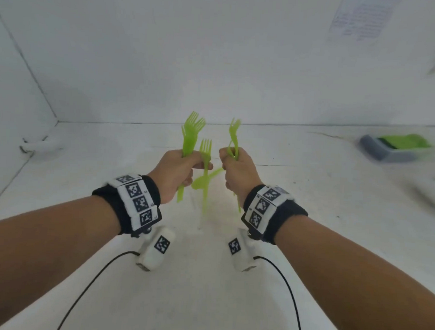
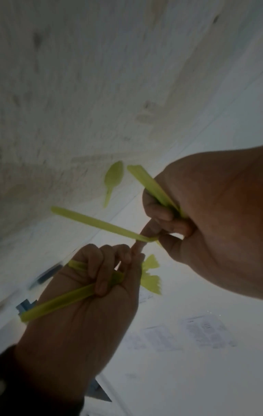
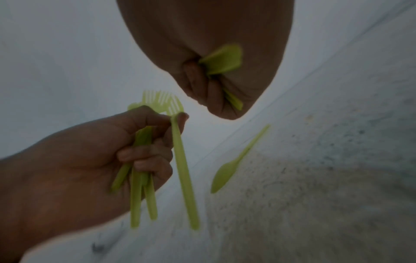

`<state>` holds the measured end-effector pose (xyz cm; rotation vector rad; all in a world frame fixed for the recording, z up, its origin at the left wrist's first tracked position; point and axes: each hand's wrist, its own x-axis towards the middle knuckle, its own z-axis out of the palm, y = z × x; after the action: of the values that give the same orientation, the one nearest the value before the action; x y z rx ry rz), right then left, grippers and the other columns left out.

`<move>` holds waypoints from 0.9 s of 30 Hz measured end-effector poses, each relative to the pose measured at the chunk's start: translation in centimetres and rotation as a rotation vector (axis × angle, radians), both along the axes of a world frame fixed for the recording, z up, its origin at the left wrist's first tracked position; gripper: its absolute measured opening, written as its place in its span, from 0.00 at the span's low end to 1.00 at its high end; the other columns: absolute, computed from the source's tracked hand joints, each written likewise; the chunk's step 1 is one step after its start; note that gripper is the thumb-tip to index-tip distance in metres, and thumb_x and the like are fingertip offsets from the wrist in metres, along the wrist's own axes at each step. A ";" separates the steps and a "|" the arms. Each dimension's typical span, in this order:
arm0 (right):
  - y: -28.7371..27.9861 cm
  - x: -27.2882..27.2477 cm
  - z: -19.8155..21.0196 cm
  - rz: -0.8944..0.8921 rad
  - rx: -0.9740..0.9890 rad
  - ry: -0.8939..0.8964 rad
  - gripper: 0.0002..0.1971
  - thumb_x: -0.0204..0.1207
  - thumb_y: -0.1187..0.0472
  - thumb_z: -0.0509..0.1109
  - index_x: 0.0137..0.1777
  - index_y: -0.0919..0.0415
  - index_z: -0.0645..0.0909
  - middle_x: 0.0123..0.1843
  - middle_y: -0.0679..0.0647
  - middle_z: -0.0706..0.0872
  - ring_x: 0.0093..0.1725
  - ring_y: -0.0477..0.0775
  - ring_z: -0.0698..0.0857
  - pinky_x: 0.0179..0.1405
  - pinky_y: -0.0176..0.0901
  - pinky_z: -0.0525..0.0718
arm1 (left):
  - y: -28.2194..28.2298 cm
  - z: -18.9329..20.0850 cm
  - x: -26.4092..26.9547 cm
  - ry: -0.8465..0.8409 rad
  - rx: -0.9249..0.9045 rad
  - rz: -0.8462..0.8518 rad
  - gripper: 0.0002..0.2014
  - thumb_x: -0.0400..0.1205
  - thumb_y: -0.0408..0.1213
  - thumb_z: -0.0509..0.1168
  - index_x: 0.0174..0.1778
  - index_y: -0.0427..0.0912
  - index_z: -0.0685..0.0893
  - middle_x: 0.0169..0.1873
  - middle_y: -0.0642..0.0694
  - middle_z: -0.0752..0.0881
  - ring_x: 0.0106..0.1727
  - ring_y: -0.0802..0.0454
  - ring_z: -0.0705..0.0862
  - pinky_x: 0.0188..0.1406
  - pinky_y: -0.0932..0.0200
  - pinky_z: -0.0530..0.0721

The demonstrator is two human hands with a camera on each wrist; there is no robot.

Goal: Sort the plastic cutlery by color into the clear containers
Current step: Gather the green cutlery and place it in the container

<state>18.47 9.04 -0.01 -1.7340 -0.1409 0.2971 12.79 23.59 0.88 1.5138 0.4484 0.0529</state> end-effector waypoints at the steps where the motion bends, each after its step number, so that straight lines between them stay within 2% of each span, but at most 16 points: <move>1: -0.8 0.4 0.2 -0.019 0.064 0.051 0.09 0.86 0.51 0.66 0.54 0.56 0.81 0.39 0.48 0.75 0.31 0.47 0.70 0.31 0.42 0.70 | -0.9 0.2 0.3 0.000 -0.001 -0.031 0.10 0.85 0.36 0.69 0.55 0.33 0.90 0.50 0.38 0.94 0.25 0.53 0.61 0.25 0.61 0.65; 3: -2.2 0.9 0.3 0.004 0.129 0.074 0.10 0.85 0.54 0.70 0.56 0.60 0.85 0.35 0.46 0.77 0.27 0.43 0.71 0.27 0.38 0.69 | -2.5 0.5 1.1 -0.003 -0.018 -0.078 0.09 0.87 0.36 0.67 0.54 0.35 0.90 0.51 0.36 0.93 0.25 0.54 0.61 0.25 0.61 0.64; 6: -3.6 1.5 -0.3 0.021 0.129 -0.007 0.07 0.84 0.59 0.72 0.54 0.63 0.86 0.34 0.44 0.83 0.23 0.36 0.75 0.29 0.33 0.71 | -4.5 0.7 2.0 -0.002 -0.029 -0.096 0.14 0.89 0.37 0.65 0.62 0.29 0.87 0.54 0.34 0.92 0.24 0.54 0.61 0.26 0.60 0.63; 9: -5.2 2.8 -0.5 -0.107 0.165 0.060 0.06 0.85 0.59 0.69 0.49 0.58 0.86 0.41 0.49 0.86 0.26 0.42 0.73 0.33 0.40 0.71 | -6.2 0.6 2.7 0.049 -0.011 -0.043 0.12 0.88 0.42 0.65 0.61 0.37 0.81 0.51 0.41 0.87 0.24 0.55 0.62 0.25 0.59 0.63; 12: -7.3 4.6 -0.3 -0.195 0.236 0.159 0.09 0.86 0.56 0.68 0.44 0.57 0.84 0.42 0.52 0.86 0.23 0.46 0.67 0.24 0.41 0.67 | -7.1 0.4 3.2 0.106 -0.100 0.020 0.08 0.88 0.42 0.61 0.57 0.42 0.78 0.46 0.44 0.80 0.23 0.55 0.62 0.24 0.59 0.63; 17: -8.5 5.8 -0.4 -0.024 0.376 0.235 0.07 0.87 0.58 0.69 0.50 0.60 0.85 0.39 0.53 0.83 0.23 0.48 0.64 0.23 0.42 0.63 | -9.0 0.8 3.5 0.068 -0.076 -0.071 0.10 0.91 0.41 0.61 0.59 0.39 0.84 0.40 0.45 0.83 0.26 0.53 0.68 0.29 0.58 0.69; 22: -8.7 5.7 -0.2 0.057 0.521 0.334 0.08 0.88 0.61 0.68 0.44 0.58 0.80 0.32 0.52 0.79 0.21 0.46 0.66 0.22 0.40 0.63 | -10.7 1.1 3.8 0.080 -0.136 -0.086 0.14 0.92 0.42 0.61 0.65 0.37 0.84 0.37 0.48 0.81 0.25 0.55 0.67 0.27 0.61 0.68; 24: -8.9 6.0 -0.4 0.060 0.498 0.350 0.07 0.87 0.60 0.68 0.47 0.59 0.82 0.35 0.56 0.80 0.21 0.46 0.66 0.22 0.41 0.63 | -11.2 1.1 3.8 0.080 -0.138 -0.082 0.16 0.92 0.43 0.61 0.67 0.35 0.84 0.36 0.49 0.79 0.25 0.56 0.66 0.25 0.62 0.67; 27: -9.1 6.8 -0.7 0.029 0.449 0.384 0.04 0.86 0.59 0.69 0.49 0.57 0.82 0.43 0.56 0.80 0.21 0.46 0.66 0.20 0.39 0.65 | -11.6 0.9 3.8 0.089 -0.074 -0.083 0.14 0.92 0.44 0.61 0.63 0.38 0.85 0.41 0.46 0.84 0.28 0.54 0.71 0.27 0.62 0.73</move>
<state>25.24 -0.02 -0.70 -1.2073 0.0469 0.5679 16.55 11.96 1.77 1.4644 0.4538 -0.0955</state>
